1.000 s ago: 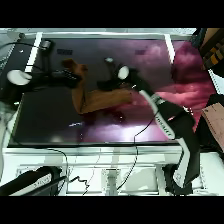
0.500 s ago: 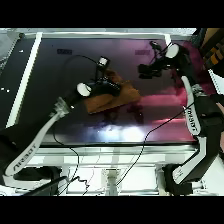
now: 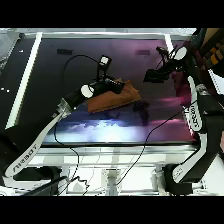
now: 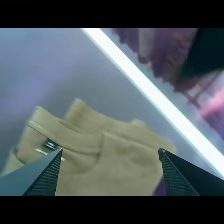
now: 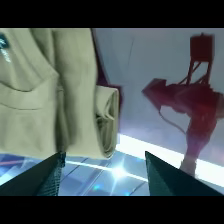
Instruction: Fold the clothes and pants, and hang the long-sleeved shirts on hangers.
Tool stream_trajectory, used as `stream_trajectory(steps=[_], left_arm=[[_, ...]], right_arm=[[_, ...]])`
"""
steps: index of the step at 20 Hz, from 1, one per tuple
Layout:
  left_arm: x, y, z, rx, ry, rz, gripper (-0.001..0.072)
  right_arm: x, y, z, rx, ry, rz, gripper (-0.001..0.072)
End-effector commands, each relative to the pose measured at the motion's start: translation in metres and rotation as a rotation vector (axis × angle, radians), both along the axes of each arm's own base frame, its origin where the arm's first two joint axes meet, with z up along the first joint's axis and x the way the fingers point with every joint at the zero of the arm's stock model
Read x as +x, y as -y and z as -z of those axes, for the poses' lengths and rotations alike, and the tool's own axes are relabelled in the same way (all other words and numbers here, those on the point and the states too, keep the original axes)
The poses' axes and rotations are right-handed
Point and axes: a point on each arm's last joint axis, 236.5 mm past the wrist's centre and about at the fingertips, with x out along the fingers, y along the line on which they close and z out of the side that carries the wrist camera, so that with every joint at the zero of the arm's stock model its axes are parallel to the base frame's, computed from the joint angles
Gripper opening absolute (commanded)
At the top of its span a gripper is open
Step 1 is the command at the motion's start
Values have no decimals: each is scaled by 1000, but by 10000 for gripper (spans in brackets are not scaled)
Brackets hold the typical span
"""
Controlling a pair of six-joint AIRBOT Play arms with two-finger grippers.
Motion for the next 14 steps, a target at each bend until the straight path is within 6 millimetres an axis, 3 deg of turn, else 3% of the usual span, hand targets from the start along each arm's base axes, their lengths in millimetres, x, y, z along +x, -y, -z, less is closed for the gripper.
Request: stream_trajectory(steps=[1, 2, 7, 9, 12, 14], left_arm=[[13, -22, -15, -13, 19, -41, 694], [16, -27, -15, -14, 20, -50, 694], [31, -50, -15, -12, 20, -97, 694], [37, -59, -15, -12, 19, -116, 694], [36, -64, -10, -8, -3, -108, 694], [34, -62, -9, -6, -10, -99, 693]], right_arm=[[6, -12, 32, 62, -37, -5, 579], [10, -21, 41, 108, -46, 7, 630], [11, -58, 87, 308, -158, 57, 632], [2, -71, 97, 382, -225, 60, 632], [-26, -92, 97, 489, -362, 7, 632], [-44, -101, 94, 504, -426, -45, 688]])
